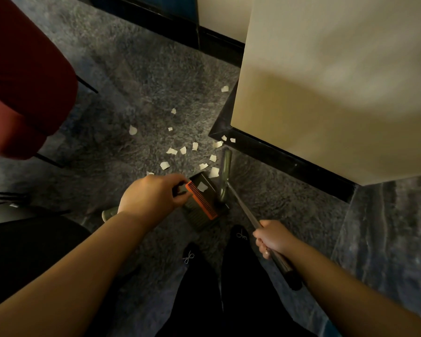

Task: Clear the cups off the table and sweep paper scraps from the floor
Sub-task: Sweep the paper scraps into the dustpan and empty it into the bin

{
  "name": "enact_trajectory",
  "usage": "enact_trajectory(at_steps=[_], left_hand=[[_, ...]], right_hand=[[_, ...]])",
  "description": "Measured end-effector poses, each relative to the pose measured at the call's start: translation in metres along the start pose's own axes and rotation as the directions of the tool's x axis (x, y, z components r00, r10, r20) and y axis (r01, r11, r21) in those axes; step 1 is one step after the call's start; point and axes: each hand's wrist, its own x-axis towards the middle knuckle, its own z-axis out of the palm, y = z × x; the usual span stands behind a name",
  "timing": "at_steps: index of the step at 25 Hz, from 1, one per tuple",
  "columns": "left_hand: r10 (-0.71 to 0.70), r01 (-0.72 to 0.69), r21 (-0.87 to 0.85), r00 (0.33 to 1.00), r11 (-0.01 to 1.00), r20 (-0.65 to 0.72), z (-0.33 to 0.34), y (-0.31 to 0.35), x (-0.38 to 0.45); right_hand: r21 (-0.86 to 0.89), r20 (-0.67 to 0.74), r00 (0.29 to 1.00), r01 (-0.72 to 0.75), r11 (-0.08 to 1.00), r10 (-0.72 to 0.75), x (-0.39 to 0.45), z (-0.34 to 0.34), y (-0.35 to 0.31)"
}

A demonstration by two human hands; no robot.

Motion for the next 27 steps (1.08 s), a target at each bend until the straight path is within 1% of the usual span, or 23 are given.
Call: enact_trajectory(at_steps=[2, 5, 8, 11, 13, 16, 18, 20, 22, 24, 27], left_hand=[[-0.016, 0.016, -0.002, 1.0, 1.0, 0.02, -0.002, -0.003, -0.004], [-0.086, 0.086, -0.046, 0.996, 0.995, 0.007, -0.006, -0.01, -0.01], [-0.145, 0.144, -0.06, 0.989, 0.988, -0.021, -0.008, -0.019, -0.01], [-0.14, 0.139, -0.04, 0.99, 0.99, -0.025, -0.007, -0.024, -0.013], [-0.125, 0.123, -0.045, 0.991, 0.991, -0.036, -0.004, -0.025, -0.014], [-0.129, 0.127, -0.037, 0.989, 0.991, -0.067, -0.001, -0.026, -0.012], [-0.121, 0.119, -0.027, 0.99, 0.993, -0.079, 0.0, -0.028, -0.011], [-0.112, 0.111, -0.022, 0.989, 0.994, -0.097, -0.001, -0.03, -0.012], [-0.128, 0.126, -0.024, 0.987, 0.992, -0.099, -0.001, -0.033, -0.014], [-0.159, 0.156, -0.039, 0.984, 0.987, -0.077, -0.001, -0.038, -0.021], [-0.231, 0.217, -0.109, 0.964, 0.97, -0.13, -0.001, -0.05, -0.034]], right_hand=[[0.019, -0.017, 1.0, 0.025, 0.999, -0.025, -0.002, -0.004, -0.002], [0.027, -0.096, 0.991, 0.095, 0.995, -0.092, 0.005, -0.014, -0.015], [0.144, -0.127, 0.985, 0.13, 0.981, -0.112, 0.024, -0.014, -0.037], [0.201, -0.132, 0.986, 0.124, 0.972, -0.099, 0.047, 0.002, -0.056], [0.152, -0.097, 0.992, 0.098, 0.984, -0.084, 0.059, 0.014, -0.062], [-0.013, -0.039, 0.999, 0.03, 0.999, -0.03, 0.066, 0.026, -0.067], [-0.118, 0.013, 1.0, 0.015, 0.993, -0.014, 0.061, 0.032, -0.067], [-0.142, 0.068, 0.998, 0.006, 0.99, 0.003, 0.049, 0.037, -0.063], [-0.173, 0.092, 0.996, 0.018, 0.985, -0.002, 0.036, 0.041, -0.056], [-0.218, 0.091, 0.996, 0.044, 0.975, -0.024, 0.024, 0.04, -0.05], [-0.242, 0.056, 0.995, 0.1, 0.965, -0.089, 0.01, 0.032, -0.051]])
